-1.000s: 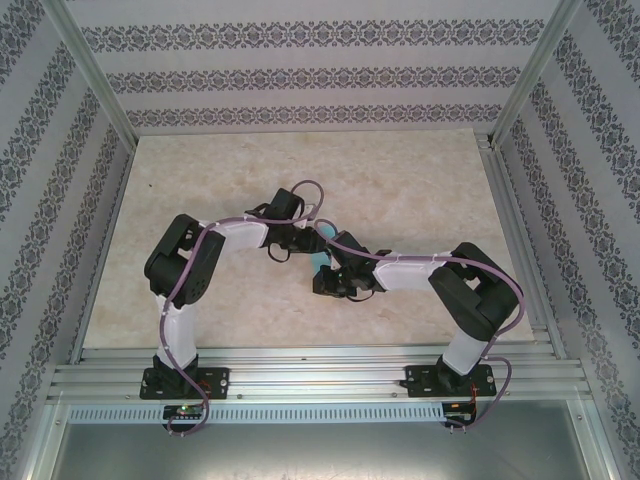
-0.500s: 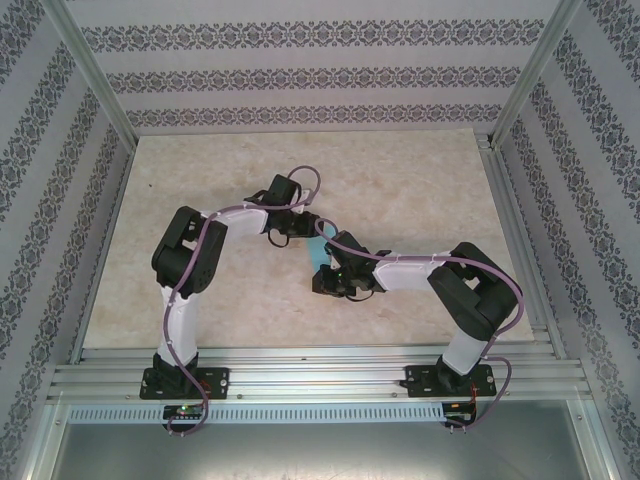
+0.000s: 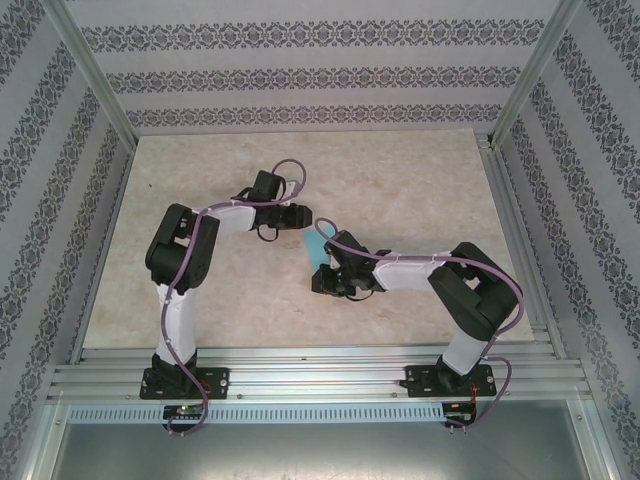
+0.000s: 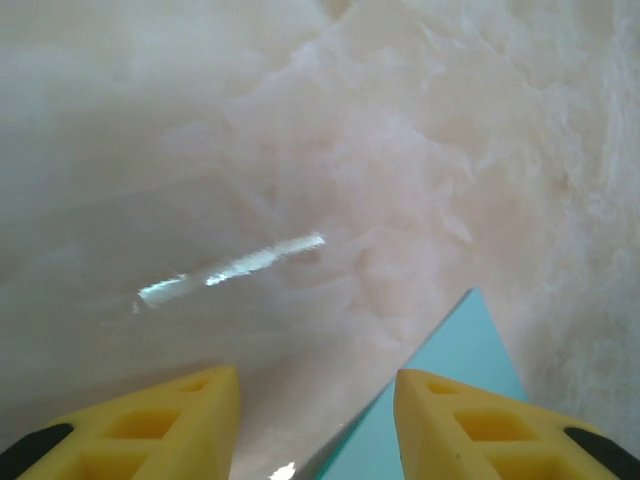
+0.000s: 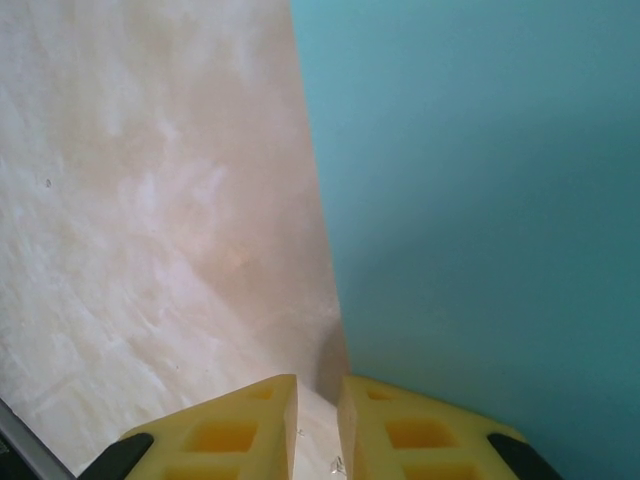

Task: Fold a paper plane with a square sheet of paper (fold left side to right side)
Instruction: First fold the square sheet of paper in half at the center of the table, then fold the triangle a second time at the center of the table.

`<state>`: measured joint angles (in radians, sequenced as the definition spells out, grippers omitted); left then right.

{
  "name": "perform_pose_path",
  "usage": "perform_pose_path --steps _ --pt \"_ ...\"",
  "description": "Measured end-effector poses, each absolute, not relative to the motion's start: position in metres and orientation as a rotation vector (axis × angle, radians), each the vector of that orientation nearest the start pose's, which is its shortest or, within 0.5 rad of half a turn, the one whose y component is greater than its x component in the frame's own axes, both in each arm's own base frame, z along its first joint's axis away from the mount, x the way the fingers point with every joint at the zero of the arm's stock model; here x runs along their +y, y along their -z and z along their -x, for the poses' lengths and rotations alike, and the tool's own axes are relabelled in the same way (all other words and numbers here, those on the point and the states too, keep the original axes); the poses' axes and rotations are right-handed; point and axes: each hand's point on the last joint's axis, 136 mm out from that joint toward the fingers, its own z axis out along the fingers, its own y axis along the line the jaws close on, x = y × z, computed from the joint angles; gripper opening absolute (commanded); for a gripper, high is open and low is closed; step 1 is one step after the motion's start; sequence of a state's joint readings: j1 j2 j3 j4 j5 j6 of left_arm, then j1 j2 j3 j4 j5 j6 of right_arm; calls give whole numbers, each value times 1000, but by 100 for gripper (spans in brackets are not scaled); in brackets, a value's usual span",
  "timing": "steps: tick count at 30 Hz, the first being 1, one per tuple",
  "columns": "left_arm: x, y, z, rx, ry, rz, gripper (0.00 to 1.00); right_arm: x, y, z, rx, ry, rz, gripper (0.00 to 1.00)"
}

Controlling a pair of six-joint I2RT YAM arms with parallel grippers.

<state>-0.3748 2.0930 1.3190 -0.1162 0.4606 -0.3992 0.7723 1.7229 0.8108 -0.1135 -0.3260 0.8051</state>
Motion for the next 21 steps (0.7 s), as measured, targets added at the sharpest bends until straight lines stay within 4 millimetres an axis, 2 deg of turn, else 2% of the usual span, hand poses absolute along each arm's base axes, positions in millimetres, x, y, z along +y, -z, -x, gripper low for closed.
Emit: perform_pose_path --steps 4,6,9,12,14,16,19,21 --pt "-233 -58 -458 2499 869 -119 51 302 -26 -235 2864 -823 129 33" --pt "-220 -79 -456 2460 864 -96 54 299 -44 -242 2839 -803 148 39" --pt "-209 -112 -445 2392 878 -72 55 291 -77 -258 2751 -820 151 45" --pt "-205 -125 -423 2354 926 -40 56 270 -90 -277 2707 -803 102 47" --pt "-206 -118 -406 2362 975 -7 56 256 -85 -285 2715 -774 63 49" --pt "-207 -97 -386 2414 1014 36 56 240 -74 -290 2747 -731 27 50" --pt "-214 -64 -353 2522 1045 78 57 228 -57 -289 2801 -685 6 50" --pt "-219 -53 -337 2567 1060 84 57 224 -48 -286 2834 -662 -3 50"
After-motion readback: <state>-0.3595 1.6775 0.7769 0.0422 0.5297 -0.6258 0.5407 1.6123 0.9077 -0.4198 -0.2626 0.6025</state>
